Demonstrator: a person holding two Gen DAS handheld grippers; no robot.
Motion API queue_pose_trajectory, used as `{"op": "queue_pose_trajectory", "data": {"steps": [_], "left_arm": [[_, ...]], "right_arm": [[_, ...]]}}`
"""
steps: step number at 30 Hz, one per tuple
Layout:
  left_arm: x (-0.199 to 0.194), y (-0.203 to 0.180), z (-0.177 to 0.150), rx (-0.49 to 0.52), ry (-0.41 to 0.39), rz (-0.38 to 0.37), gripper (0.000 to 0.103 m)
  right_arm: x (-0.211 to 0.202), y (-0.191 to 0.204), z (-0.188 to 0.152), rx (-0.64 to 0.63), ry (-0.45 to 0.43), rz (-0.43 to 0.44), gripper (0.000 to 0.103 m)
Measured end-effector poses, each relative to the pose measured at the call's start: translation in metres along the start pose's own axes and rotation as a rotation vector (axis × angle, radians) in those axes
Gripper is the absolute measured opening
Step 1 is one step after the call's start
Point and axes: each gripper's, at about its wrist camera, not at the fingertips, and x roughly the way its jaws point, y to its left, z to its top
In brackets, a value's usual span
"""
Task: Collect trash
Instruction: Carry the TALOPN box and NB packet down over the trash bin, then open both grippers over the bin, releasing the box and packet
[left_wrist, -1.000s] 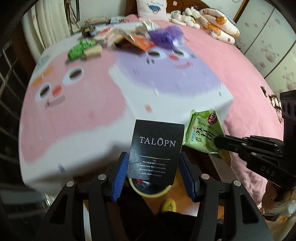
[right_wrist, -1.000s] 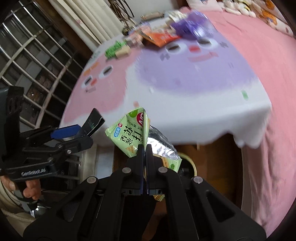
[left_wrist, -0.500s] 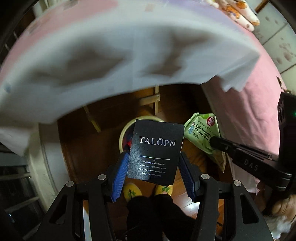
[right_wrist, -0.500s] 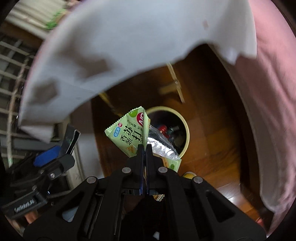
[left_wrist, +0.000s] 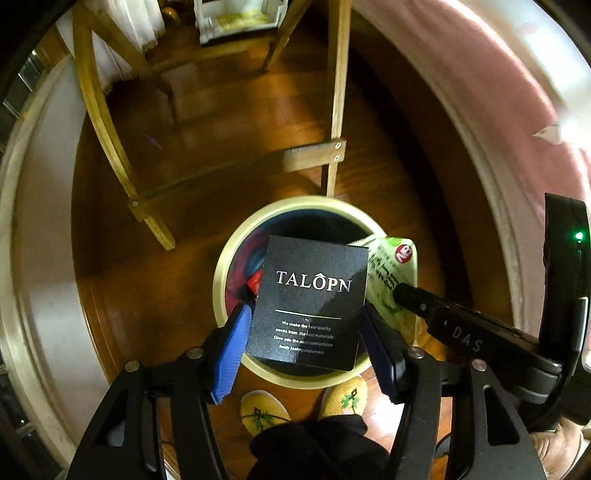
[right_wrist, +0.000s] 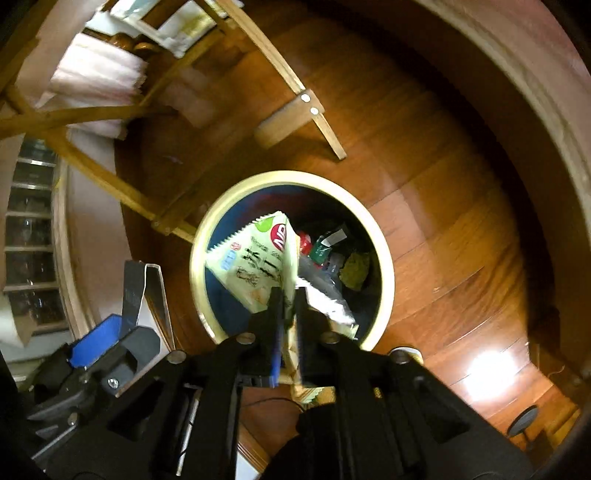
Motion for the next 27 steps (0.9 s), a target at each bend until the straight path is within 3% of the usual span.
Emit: {"op": "queue_pose_trajectory", "data": {"steps": [1,2,3,4,12,18,27], "left_arm": [[0.007,0.003,0.001,0.0,0.006,0.001,0.065],[0.013,0.007,0.004,0.001,0.011,0.005,0.074],[0.019,0.011,0.007,0.001,0.016,0.012,0.086],[0.024,0.014,0.008,0.002,0.017,0.017,0.089],[0.009,0.023,0.018,-0.01,-0.021,0.035,0.09],[-0.062,0.016,0.014,-0.004,-0.113,0.029,0.09],[-0.217,0.007,0.007,0.006,-0.212,0.004,0.09]], "right_arm": [[0.008,-0.004,0.0,0.007,0.006,-0.001,0.024],[0.015,-0.007,0.0,0.012,0.012,-0.001,0.036],[0.019,-0.008,0.001,0.016,0.012,-0.003,0.041],[0.022,-0.01,-0.001,0.019,0.006,-0.005,0.044],[0.011,0.003,0.008,-0.026,-0.016,-0.054,0.044],[-0.037,0.029,0.003,-0.087,-0.046,-0.057,0.044],[-0.175,0.093,-0.02,-0.222,-0.112,-0.046,0.044]]}}
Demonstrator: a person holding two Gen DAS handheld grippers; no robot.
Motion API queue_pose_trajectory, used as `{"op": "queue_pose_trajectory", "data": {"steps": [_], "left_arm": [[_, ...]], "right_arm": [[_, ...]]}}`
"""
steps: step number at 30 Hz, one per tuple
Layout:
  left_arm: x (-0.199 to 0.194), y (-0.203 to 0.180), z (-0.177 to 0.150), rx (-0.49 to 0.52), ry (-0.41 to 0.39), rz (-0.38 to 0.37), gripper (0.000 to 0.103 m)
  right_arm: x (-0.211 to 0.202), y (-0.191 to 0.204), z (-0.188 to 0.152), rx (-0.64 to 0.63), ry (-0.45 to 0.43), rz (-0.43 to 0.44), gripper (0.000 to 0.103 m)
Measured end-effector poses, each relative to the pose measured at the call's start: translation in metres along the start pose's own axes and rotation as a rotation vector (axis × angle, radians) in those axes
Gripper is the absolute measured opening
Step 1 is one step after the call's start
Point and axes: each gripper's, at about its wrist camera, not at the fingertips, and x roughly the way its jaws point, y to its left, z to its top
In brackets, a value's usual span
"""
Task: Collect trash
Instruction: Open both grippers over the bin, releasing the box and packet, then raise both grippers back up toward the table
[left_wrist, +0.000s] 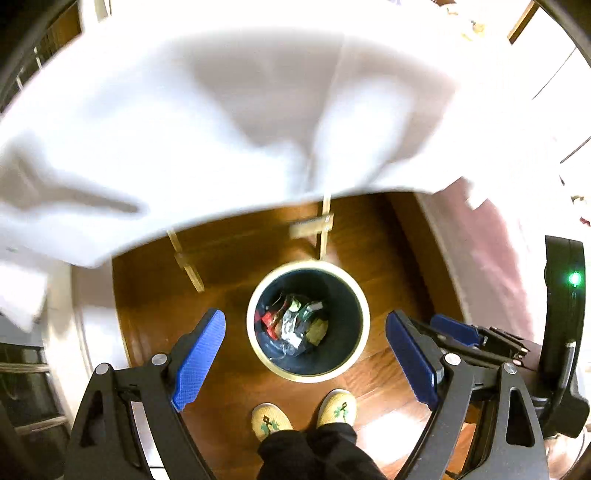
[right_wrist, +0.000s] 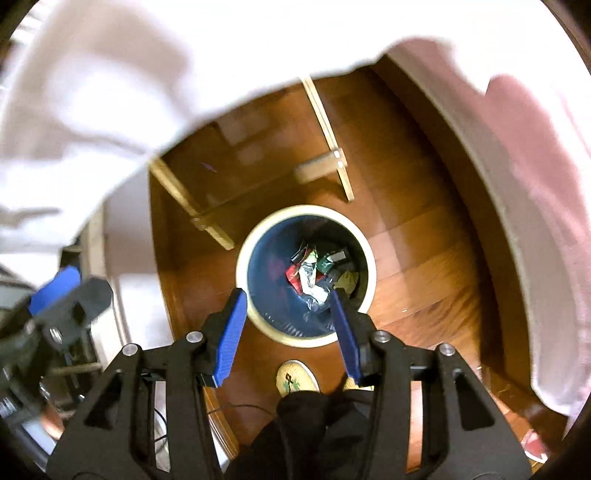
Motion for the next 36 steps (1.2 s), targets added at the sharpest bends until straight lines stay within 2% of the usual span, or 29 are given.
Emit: {"op": "queue_pose_trajectory", "data": {"steps": [4,9,12,16,18,20,23,26,29,33,36], "left_arm": [[-0.073,0.0,0.018,0.023,-0.054,-0.016,0.09],[-0.155,0.005,0.039,0.025,-0.155,0.03,0.09],[-0.189,0.009,0.052,0.006,-0.192,0.038,0.09],[-0.219,0.018,0.071,-0.024,-0.201,0.019,0.09],[-0.234,0.02,0.081,-0.021,-0.21,0.003,0.085],[-0.245,0.02,0.09,-0.004,-0.234,0.004,0.081],[-0.258,0.02,0.108,0.005,-0.261,0.0,0.081],[-0.264,0.023,0.128,-0.01,-0.267,-0.046,0.081],[-0.264,0.02,0.143,-0.014,-0.268,-0.08,0.081],[-0.256,0.014,0.168,-0.03,-0.282,-0.073,0.081],[-0.24,0.013,0.194,-0.069,-0.277,-0.076,0.081]], "right_arm": [[-0.074,0.029,0.001,-0.061,-0.052,0.002,0.044],[-0.15,0.061,0.008,-0.126,-0.131,0.005,0.044],[-0.185,0.077,0.014,-0.158,-0.18,0.004,0.044],[-0.225,0.095,0.022,-0.18,-0.25,-0.007,0.044],[-0.244,0.103,0.029,-0.184,-0.286,-0.014,0.044],[-0.257,0.108,0.035,-0.193,-0.321,-0.018,0.044],[-0.277,0.118,0.044,-0.214,-0.379,-0.034,0.044],[-0.29,0.124,0.056,-0.235,-0.423,-0.047,0.046],[-0.301,0.128,0.071,-0.253,-0.457,-0.06,0.05],[-0.307,0.124,0.1,-0.266,-0.478,-0.062,0.051],[-0.306,0.118,0.134,-0.299,-0.494,-0.059,0.055]]}}
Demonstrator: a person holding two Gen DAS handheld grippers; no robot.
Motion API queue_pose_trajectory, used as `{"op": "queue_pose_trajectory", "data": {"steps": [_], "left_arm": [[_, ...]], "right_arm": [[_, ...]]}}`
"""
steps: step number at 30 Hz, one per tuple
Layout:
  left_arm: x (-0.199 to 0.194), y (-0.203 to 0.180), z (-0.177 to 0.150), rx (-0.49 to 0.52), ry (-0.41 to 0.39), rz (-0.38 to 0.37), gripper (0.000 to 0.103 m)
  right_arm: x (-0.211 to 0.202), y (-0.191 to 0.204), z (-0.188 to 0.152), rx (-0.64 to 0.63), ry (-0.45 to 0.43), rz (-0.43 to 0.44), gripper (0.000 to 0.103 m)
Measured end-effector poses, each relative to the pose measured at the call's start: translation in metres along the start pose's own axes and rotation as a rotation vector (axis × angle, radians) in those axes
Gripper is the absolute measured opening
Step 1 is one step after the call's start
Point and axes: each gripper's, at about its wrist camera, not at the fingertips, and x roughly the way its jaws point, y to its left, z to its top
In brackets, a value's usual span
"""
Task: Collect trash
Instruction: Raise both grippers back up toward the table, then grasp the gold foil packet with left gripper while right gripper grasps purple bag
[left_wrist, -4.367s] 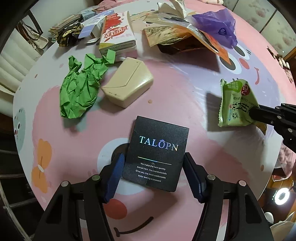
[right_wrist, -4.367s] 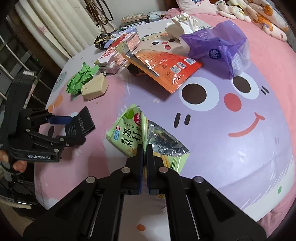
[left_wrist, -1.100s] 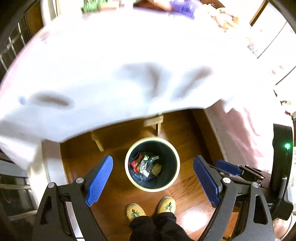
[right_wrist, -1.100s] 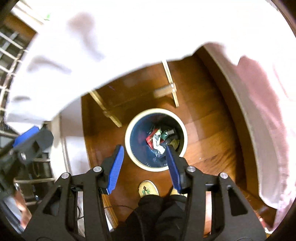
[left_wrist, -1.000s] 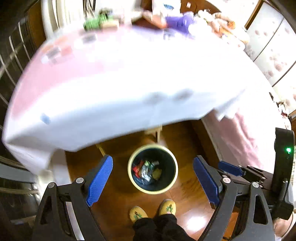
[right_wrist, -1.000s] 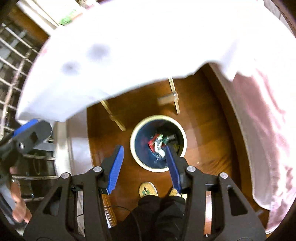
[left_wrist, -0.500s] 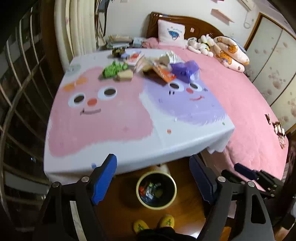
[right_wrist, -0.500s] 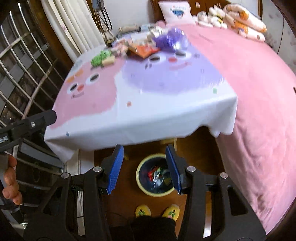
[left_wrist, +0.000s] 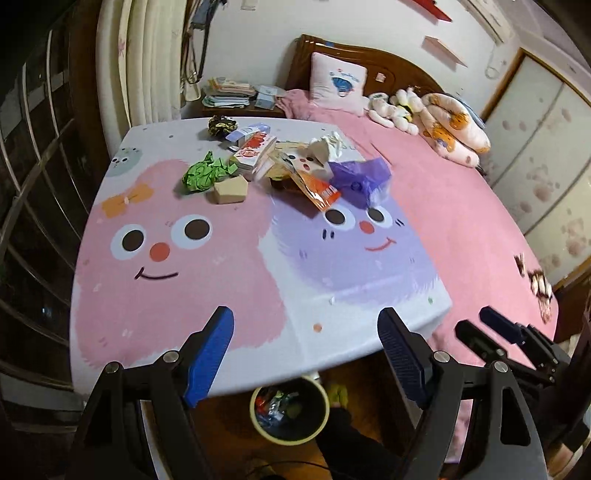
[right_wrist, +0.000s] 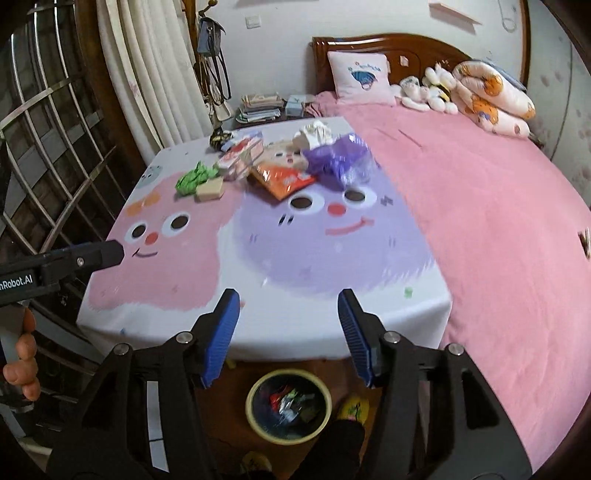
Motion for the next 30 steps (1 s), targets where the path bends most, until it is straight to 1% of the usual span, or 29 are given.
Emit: {"op": "queue_pose_trajectory", "data": {"steps": [5,7,10,14,17,19,22,23,27,30], "left_arm": [[0.053,-0.005,0.044,-0.088,0.011,0.019,0.082],[0.079,-0.01,0.066,-0.123,0.01,0.04,0.082],[0.123,-0.018,0.103,-0.195,0.034,0.063,0.082],[0.174,-0.031,0.144,-0.249,0.057,0.093,0.082],[0.207,-0.038,0.168,-0.291,0.063,0.118,0.082],[0.227,-0.038,0.179,-0.322,0.077,0.13,0.082],[0.251,-0.035,0.19,-0.355,0.096,0.156,0.082],[0.258,-0.033,0.193,-0.365,0.102,0.163,0.082],[0.286,-0.017,0.2,-0.427,0.131,0.186,0.082],[0.306,-0.003,0.204,-0.474,0.148,0.19,0.082]], "right_arm": [[0.042,-0.031,0.058,-0.096,-0.025,0.024,0.062],[0.068,-0.044,0.087,-0.158,-0.027,0.034,0.063],[0.111,-0.061,0.135,-0.258,-0.029,0.041,0.065],[0.172,-0.081,0.19,-0.366,-0.014,0.064,0.069],[0.219,-0.091,0.221,-0.462,-0.004,0.066,0.07],[0.254,-0.097,0.239,-0.517,0.028,0.097,0.072],[0.297,-0.1,0.25,-0.573,0.107,0.172,0.073],[0.309,-0.1,0.248,-0.598,0.131,0.188,0.073],[0.353,-0.095,0.237,-0.709,0.225,0.223,0.073],[0.376,-0.096,0.228,-0.734,0.26,0.228,0.073]]}}
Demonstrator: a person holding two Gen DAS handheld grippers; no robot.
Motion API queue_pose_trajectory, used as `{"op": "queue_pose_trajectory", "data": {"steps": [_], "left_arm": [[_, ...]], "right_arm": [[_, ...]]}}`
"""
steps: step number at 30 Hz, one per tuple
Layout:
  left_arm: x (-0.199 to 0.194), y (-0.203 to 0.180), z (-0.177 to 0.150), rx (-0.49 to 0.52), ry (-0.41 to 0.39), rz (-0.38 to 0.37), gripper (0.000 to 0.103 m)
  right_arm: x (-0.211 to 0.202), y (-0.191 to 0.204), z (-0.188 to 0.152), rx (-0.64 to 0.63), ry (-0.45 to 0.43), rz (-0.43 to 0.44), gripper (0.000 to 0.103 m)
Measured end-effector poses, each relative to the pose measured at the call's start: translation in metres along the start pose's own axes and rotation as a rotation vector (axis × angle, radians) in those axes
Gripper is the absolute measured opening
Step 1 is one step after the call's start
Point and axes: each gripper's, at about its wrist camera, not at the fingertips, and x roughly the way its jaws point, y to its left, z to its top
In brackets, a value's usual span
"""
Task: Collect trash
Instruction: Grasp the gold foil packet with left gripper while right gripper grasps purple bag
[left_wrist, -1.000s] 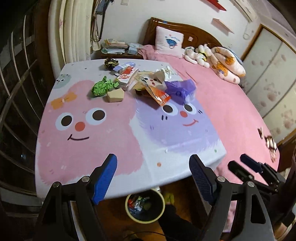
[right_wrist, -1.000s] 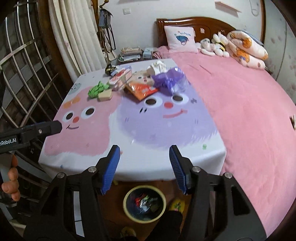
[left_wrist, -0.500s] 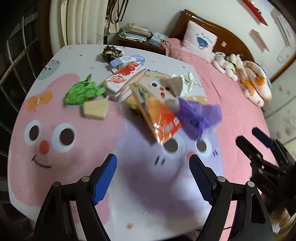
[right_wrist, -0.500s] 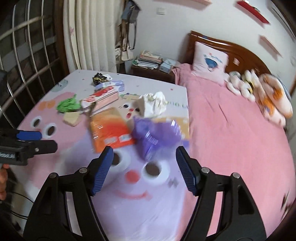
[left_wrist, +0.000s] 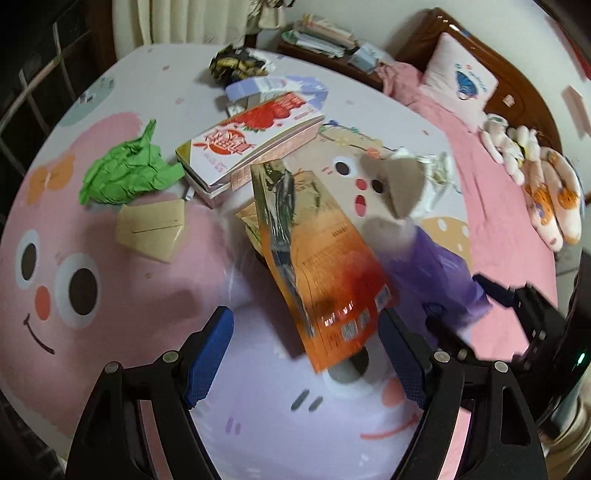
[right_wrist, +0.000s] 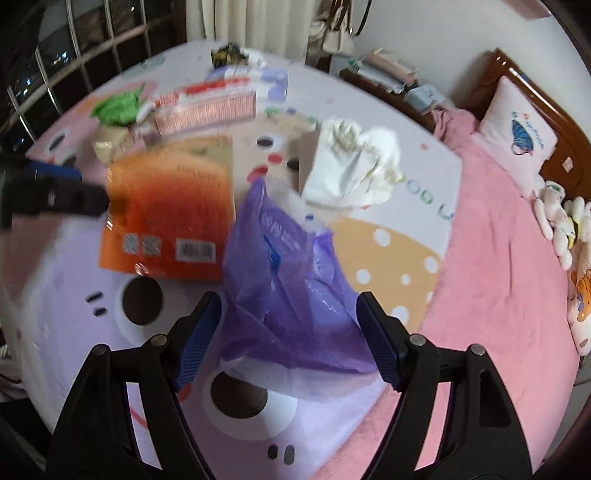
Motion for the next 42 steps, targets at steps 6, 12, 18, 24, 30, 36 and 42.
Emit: {"op": "queue_pose_trajectory", "data": {"steps": [6,12,18,24,30,36,42], "left_arm": [[0.034,0.004,0.019,-0.056,0.024,0.006,0.082],[0.061,0.003,0.033,-0.089,0.044,0.014,0.082],[0.087,-0.012,0.047,-0.083,0.056,0.041,0.082],[0.101,-0.032,0.054,-0.068,0.054,0.079,0.074],[0.097,-0.048,0.058,-0.052,0.033,0.074,0.038],[0.085,-0.063,0.055,-0.007,0.014,0.02,0.008],[0.054,-0.065,0.043,0.01,-0.024,-0.024,0.005]], "right_arm": [[0.031,-0.007,-0.008,0.089,0.038,0.063,0.043],[0.045,-0.015,-0.001,0.122,0.037,0.101,0.03],[0.051,-0.016,0.009,0.144,0.022,0.127,0.026],[0.042,0.003,0.011,0.166,0.02,0.152,0.023],[0.039,0.016,0.01,0.182,0.017,0.194,0.019],[0.037,0.023,0.006,0.213,0.019,0.209,0.017],[0.023,0.033,-0.006,0.248,0.022,0.22,0.015]]}}
